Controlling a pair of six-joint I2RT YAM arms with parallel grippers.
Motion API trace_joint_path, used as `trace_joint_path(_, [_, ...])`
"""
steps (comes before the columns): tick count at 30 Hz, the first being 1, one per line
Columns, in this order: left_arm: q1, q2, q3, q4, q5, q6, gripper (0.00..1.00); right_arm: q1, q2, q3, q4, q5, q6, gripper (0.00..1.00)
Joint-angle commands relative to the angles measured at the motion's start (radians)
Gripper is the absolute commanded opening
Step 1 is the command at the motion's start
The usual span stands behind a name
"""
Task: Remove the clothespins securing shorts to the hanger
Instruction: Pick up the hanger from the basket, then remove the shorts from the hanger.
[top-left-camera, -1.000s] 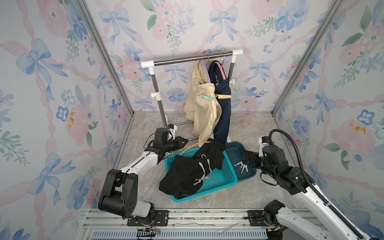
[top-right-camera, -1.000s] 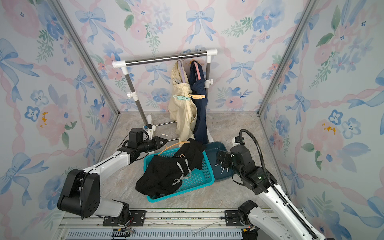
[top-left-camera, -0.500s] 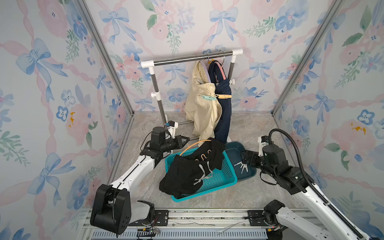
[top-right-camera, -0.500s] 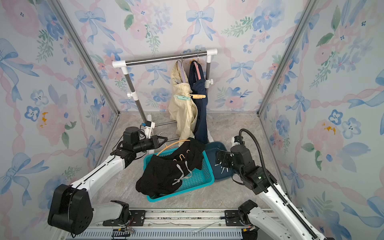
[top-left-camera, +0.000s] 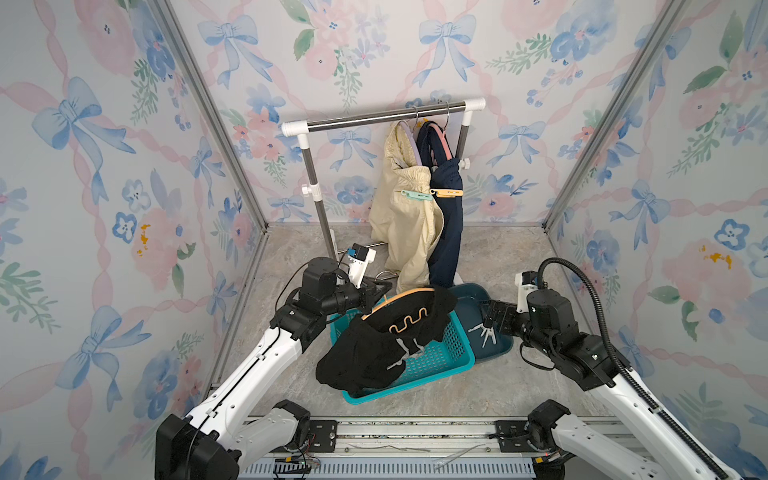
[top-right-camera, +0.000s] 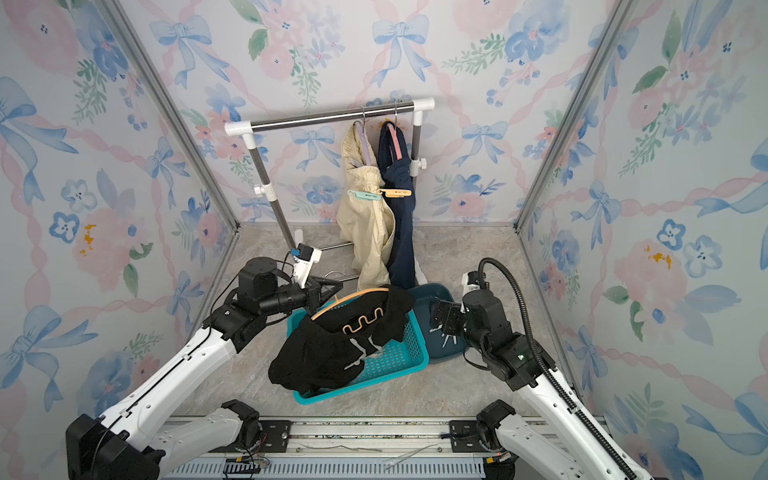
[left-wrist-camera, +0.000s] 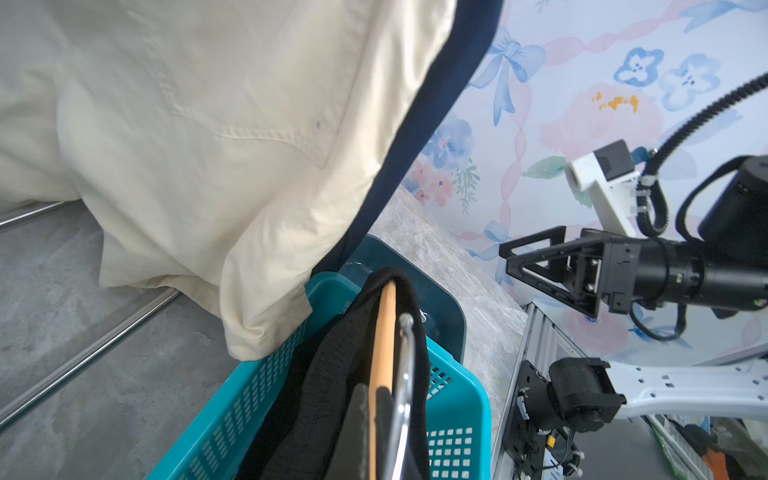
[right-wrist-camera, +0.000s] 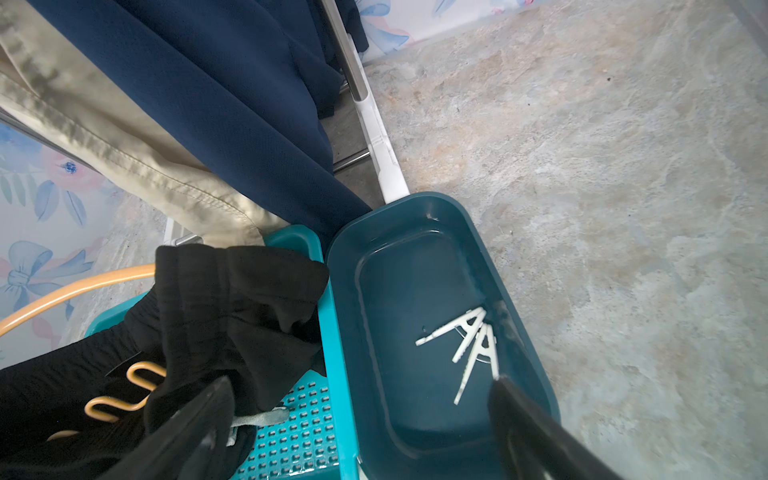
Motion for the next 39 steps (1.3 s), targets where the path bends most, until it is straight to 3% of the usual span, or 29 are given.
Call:
trace_joint_path(1, [-0.033,-0.057,0.048,0.002,-0.036,0.094,0.0,0.028,0.008,0.04,-0.006,0.009,-0.021,0.97])
trace_joint_path(8, [-0.069,-0.131,0.095,-0.001,-0.118,0.2,0.0,0.138,0.045,0.131,-0.07,0.129,-0.016,0.97])
trace_joint_path(18, [-0.074,-0.18,0.147,-0.076,-0.107,0.317,0.0,0.331,0.144,0.221,-0.097,0.258,0.026,1.0])
trace_joint_path(31, [-0.078,-0.252,0.152,-0.158,-0.165,0.423,0.0,0.544,0.227,0.284,-0.079,0.351,0.127,0.96])
trace_joint_path(39, [-0.077,-0.239,0.154,-0.16,-0.13,0.403,0.0,0.586,0.335,0.329,0.019,0.336,0.122,0.97])
